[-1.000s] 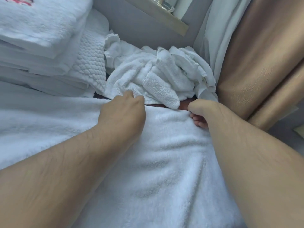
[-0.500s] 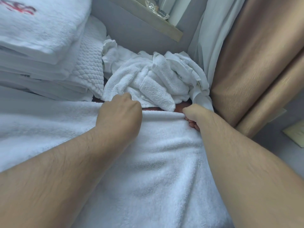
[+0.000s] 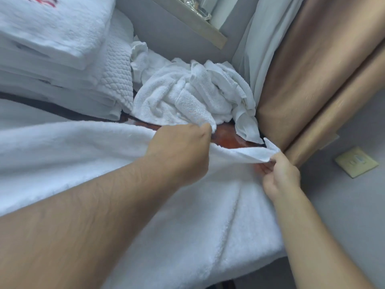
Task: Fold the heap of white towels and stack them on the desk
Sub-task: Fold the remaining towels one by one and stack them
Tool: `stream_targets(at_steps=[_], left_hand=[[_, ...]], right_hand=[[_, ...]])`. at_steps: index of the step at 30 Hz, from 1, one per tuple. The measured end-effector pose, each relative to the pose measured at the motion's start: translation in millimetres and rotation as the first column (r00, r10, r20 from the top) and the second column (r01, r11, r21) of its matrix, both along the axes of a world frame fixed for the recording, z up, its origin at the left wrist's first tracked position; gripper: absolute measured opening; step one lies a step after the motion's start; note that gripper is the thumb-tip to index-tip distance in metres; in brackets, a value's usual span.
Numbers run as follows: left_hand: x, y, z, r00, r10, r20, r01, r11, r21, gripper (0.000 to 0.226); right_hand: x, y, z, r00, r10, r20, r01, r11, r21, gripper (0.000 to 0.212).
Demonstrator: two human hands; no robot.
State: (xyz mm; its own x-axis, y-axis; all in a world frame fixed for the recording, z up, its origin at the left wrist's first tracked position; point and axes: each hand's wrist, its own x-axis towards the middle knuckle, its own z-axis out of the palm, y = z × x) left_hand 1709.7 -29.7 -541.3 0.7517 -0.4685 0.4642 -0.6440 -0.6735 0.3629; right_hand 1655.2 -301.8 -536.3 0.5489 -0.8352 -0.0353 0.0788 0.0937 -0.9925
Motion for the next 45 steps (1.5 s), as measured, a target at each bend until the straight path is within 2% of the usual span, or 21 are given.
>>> stream_targets(at_steps=[3, 5, 7, 9, 11, 14, 19, 23, 27, 29, 32, 33, 35, 36, 37, 40, 41, 43, 45], left_hand=[[-14.8, -0.3, 1.5, 0.984, -0.176, -0.036, 0.179, 0.978, 0.104, 0.026], [-24.1, -2.4, 0.7, 0.964, -0.264, -0.019, 0.263, 0.946, 0.19, 0.027], [-30.3, -4.8, -0.7, 0.949, -0.314, -0.015, 0.308, 0.921, 0.237, 0.025], [-32.3, -6.1, -4.2, 0.948, -0.318, -0.016, 0.313, 0.919, 0.242, 0.026], [-29.2, -4.9, -8.1, 0.953, -0.3, -0.03, 0.299, 0.924, 0.239, 0.029], [-18.5, -1.7, -16.5, 0.968, -0.246, -0.045, 0.25, 0.944, 0.218, 0.033], [-9.5, 2.4, -26.1, 0.985, -0.167, 0.048, 0.155, 0.969, 0.19, 0.029], [-0.8, 7.8, -28.7, 0.986, -0.117, 0.121, 0.093, 0.977, 0.191, 0.026], [0.2, 10.4, -25.5, 0.986, -0.112, 0.127, 0.076, 0.963, 0.26, 0.021], [-2.0, 10.0, -21.9, 0.99, -0.088, 0.112, 0.049, 0.949, 0.311, 0.02], [-12.5, -2.1, -5.3, 0.993, 0.057, 0.102, -0.093, 0.915, 0.393, 0.019], [-17.4, -7.5, -0.8, 0.99, 0.104, 0.09, -0.13, 0.926, 0.353, 0.019], [-32.7, -17.7, 0.8, 0.981, 0.13, 0.142, -0.154, 0.973, 0.172, 0.014], [-41.0, -21.3, -2.8, 0.974, 0.128, 0.185, -0.146, 0.985, 0.087, 0.011], [-48.5, -23.6, -7.4, 0.97, 0.128, 0.208, -0.139, 0.989, 0.041, 0.01], [-58.8, -23.6, -26.0, 0.988, 0.088, 0.13, -0.102, 0.99, 0.102, 0.017], [-56.5, -22.3, -28.9, 0.989, 0.093, 0.113, -0.105, 0.988, 0.11, 0.02], [-53.7, -21.4, -30.9, 0.987, 0.098, 0.125, -0.111, 0.988, 0.103, 0.019], [-53.6, -20.9, -28.9, 0.983, 0.07, 0.172, -0.088, 0.991, 0.101, 0.016]], right_hand=[[-40.2, -4.7, -8.8, 0.997, -0.07, -0.038, 0.07, 0.997, 0.022, 0.023], [-46.5, -5.9, -12.6, 0.991, -0.105, -0.077, 0.102, 0.993, -0.052, 0.011], [-42.8, -7.0, -18.1, 0.971, -0.156, -0.182, 0.12, 0.973, -0.195, 0.014], [-34.2, -8.0, -25.2, 0.941, -0.221, -0.255, 0.123, 0.928, -0.351, 0.022], [-22.3, -5.8, -27.8, 0.929, -0.267, -0.257, 0.121, 0.875, -0.469, 0.022], [0.5, -0.6, -26.5, 0.927, -0.28, -0.248, 0.102, 0.827, -0.552, 0.016], [38.5, -0.1, -27.9, 0.958, -0.218, -0.185, 0.089, 0.842, -0.531, 0.027], [55.5, -1.7, -26.5, 0.966, -0.2, -0.163, 0.092, 0.858, -0.505, 0.021], [63.5, -2.7, -25.2, 0.989, -0.143, -0.032, 0.114, 0.889, -0.443, 0.023], [67.6, -1.3, -23.2, 0.992, -0.1, -0.073, 0.057, 0.889, -0.454, 0.028], [67.9, -10.6, -5.5, 0.947, -0.039, -0.32, -0.122, 0.876, -0.467, 0.031], [65.4, -17.3, 0.8, 0.945, -0.083, -0.317, -0.08, 0.879, -0.47, 0.026], [52.1, -34.7, 2.7, 0.966, -0.2, -0.166, 0.106, 0.886, -0.452, 0.01], [43.0, -41.9, -0.6, 0.963, -0.247, -0.106, 0.181, 0.888, -0.424, 0.018], [34.6, -48.4, -6.4, 0.957, -0.263, -0.123, 0.191, 0.888, -0.417, 0.022], [21.6, -66.1, -20.8, 0.89, -0.263, -0.373, 0.072, 0.888, -0.455, 0.031], [23.1, -71.1, -18.6, 0.875, -0.238, -0.422, 0.037, 0.902, -0.431, 0.035], [26.3, -76.7, -10.6, 0.893, -0.068, -0.445, -0.062, 0.961, -0.271, 0.029], [29.1, -77.4, -6.6, 0.931, 0.095, -0.352, -0.12, 0.991, -0.051, 0.02]])
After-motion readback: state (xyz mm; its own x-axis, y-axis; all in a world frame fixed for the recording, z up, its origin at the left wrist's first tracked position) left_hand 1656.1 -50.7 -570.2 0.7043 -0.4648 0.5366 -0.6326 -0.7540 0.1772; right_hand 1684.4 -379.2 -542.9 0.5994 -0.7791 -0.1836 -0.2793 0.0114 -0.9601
